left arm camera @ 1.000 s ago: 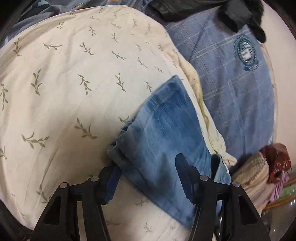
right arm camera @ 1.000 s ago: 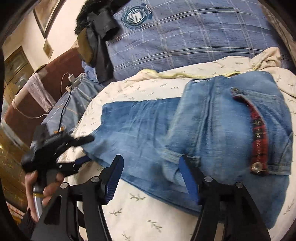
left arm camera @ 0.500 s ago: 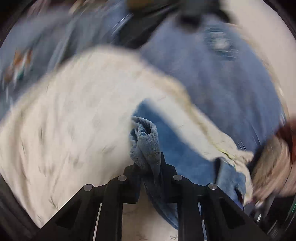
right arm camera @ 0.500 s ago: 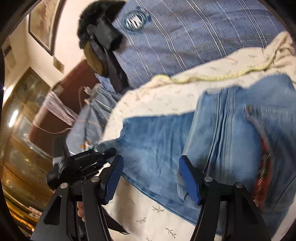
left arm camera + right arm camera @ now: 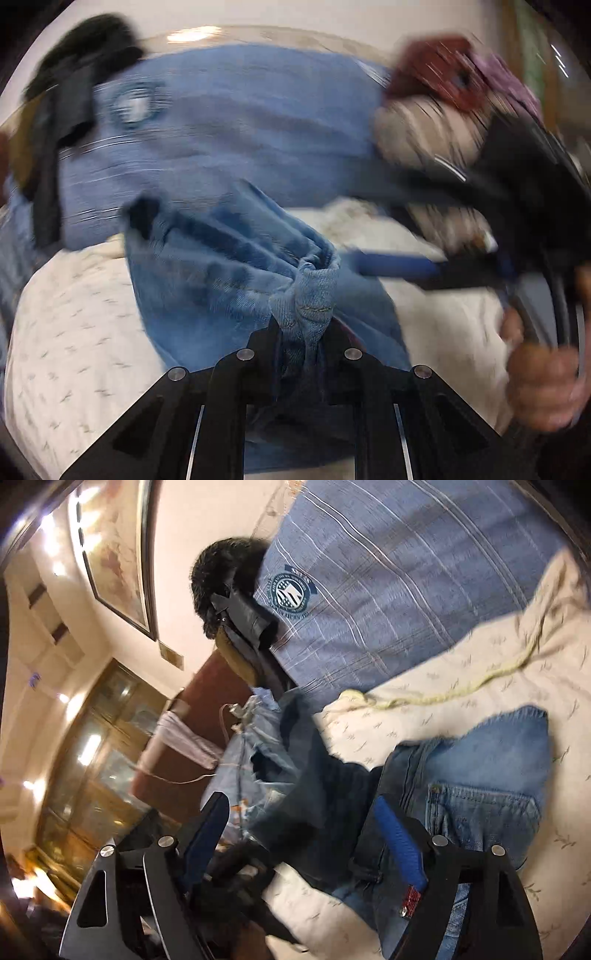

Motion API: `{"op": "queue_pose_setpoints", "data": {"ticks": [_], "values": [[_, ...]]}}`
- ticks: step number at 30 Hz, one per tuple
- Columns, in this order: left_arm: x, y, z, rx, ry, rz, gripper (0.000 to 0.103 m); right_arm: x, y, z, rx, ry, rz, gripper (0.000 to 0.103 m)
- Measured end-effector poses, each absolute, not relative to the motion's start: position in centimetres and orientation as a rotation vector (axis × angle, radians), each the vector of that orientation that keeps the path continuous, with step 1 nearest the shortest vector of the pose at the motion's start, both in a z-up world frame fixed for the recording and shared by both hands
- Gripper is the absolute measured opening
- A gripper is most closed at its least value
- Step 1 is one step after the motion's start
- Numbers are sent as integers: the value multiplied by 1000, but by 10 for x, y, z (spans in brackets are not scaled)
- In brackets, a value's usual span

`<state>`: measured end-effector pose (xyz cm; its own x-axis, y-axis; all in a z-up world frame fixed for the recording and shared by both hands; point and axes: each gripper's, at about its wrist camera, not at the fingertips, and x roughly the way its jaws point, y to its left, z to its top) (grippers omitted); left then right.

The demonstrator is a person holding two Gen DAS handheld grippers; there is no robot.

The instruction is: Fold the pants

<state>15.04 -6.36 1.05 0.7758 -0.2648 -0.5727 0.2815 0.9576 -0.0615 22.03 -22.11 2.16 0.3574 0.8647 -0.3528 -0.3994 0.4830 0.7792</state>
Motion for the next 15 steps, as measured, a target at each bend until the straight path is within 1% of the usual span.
{"op": "queue_pose_setpoints", "data": {"ticks": [4, 8, 11, 13, 14, 15], "values": [[153, -111, -17, 205, 670, -332, 13, 232, -229, -2, 657, 929, 775, 84], [157, -120, -25, 220, 692, -323, 14, 236, -229, -12, 663, 973, 742, 84], [158, -119, -21, 189, 688, -340, 14, 242, -216, -6, 558, 975, 681, 84], [156, -115, -22, 197, 689, -340, 14, 247, -197, -6, 407, 982, 604, 82], [155, -116, -23, 209, 691, -342, 14, 249, -190, -9, 358, 986, 586, 69], [153, -115, -23, 219, 685, -341, 14, 249, -183, -13, 297, 1000, 568, 53]]}}
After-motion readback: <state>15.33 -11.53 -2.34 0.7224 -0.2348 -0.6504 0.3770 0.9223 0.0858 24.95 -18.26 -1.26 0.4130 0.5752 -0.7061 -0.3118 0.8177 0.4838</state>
